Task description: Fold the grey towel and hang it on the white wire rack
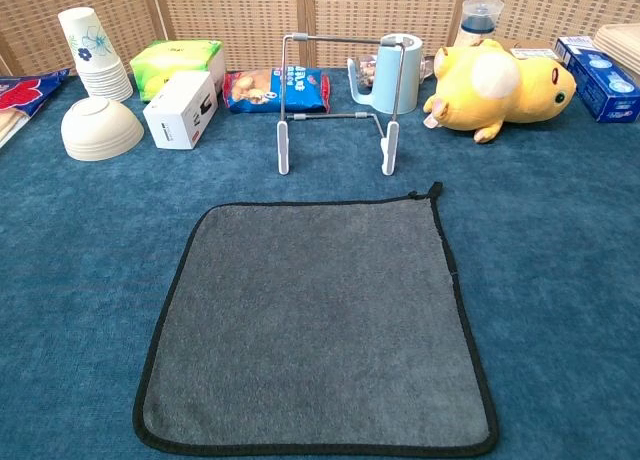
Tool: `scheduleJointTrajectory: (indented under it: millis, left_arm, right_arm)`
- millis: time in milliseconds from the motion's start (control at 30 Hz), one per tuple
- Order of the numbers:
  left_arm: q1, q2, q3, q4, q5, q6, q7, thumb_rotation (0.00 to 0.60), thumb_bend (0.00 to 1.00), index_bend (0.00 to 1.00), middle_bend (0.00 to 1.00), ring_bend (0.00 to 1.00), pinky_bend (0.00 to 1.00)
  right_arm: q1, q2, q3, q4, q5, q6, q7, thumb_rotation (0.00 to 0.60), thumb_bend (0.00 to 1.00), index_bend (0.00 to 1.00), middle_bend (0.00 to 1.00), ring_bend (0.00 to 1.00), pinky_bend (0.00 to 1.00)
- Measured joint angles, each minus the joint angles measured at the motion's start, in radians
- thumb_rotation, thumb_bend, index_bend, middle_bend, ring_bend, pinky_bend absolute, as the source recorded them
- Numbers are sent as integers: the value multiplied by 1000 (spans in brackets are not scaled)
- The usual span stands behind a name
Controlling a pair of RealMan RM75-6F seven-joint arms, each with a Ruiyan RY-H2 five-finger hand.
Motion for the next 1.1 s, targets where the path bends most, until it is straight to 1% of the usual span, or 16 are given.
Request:
scheduleJointTrajectory:
  millis: [300, 600, 900, 1000, 1100]
  left_arm:
    - [-10, -8, 4, 17, -5, -30, -7, 600, 149, 261, 200, 95, 57]
    - [-24, 3, 5, 7, 10, -46, -11, 600, 150, 260, 200, 95, 57]
    - [-67, 12, 8, -19, 30, -116, -19, 600, 149, 273, 201, 95, 58]
    - [-88, 17, 16, -43, 35, -160, -35, 600, 149, 320, 204, 96, 65]
    - [-117, 18, 24, -69, 51, -208, -47, 600, 149, 403, 235, 133, 126]
  right_arm:
    - [-1, -15, -1, 2, 17, -13, -6, 600, 389, 85, 34, 0, 0]
    - [-3, -15, 3, -3, 13, -6, -1, 600, 390, 85, 34, 0, 0]
    - [-5, -12, 6, -20, 14, -2, -16, 600, 389, 85, 34, 0, 0]
    - [-7, -7, 6, -25, 17, 0, -20, 600, 389, 85, 34, 0, 0]
    - [-9, -4, 8, -30, 18, 2, -22, 600, 390, 85, 34, 0, 0]
